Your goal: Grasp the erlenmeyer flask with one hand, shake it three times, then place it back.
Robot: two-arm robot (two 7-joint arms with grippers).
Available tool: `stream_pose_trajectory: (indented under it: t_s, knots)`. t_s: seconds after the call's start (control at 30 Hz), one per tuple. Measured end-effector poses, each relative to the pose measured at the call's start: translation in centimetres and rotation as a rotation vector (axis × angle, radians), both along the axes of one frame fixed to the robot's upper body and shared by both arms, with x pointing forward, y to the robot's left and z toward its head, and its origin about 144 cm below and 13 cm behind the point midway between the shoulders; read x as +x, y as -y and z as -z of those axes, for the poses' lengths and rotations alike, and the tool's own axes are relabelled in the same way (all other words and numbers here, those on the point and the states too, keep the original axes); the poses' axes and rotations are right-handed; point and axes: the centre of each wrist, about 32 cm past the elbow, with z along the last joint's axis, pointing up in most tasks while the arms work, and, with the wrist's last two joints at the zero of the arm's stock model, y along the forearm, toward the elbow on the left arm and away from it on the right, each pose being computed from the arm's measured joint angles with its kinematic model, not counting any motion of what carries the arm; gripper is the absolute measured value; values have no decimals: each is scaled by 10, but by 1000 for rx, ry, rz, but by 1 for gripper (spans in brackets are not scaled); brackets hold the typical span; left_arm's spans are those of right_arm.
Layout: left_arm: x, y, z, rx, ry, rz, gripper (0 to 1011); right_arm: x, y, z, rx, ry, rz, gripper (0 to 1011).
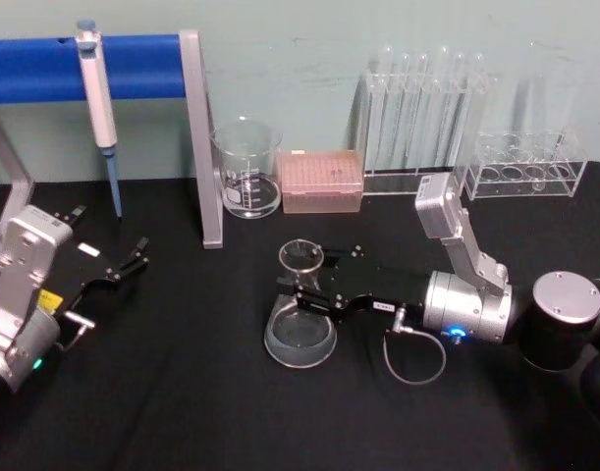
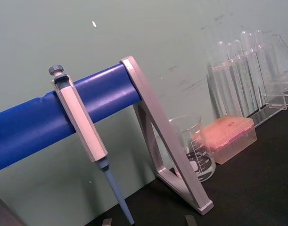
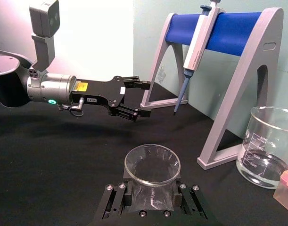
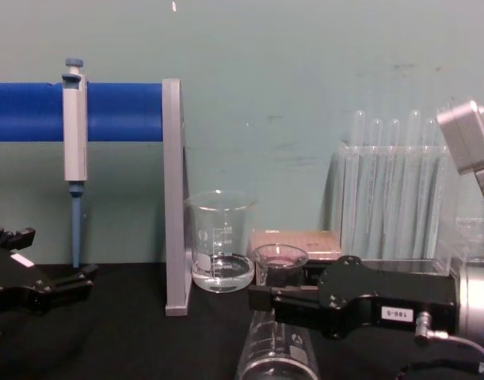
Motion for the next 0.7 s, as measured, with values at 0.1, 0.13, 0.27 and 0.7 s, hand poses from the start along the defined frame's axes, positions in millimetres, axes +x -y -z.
stream_pose_trajectory:
  t_s: [0.1, 0.13, 0.27, 0.7]
  knots:
    - [0, 0, 0, 0, 0, 0, 1001, 0, 0, 0, 0, 0, 0, 450]
    - [0, 0, 0, 0, 0, 0, 1001, 0, 0, 0, 0, 0, 0, 450]
    - [0, 0, 0, 0, 0, 0, 1001, 0, 0, 0, 0, 0, 0, 450]
    - [0, 0, 0, 0, 0, 0, 1001, -11, 0, -20, 5, 38, 150, 450]
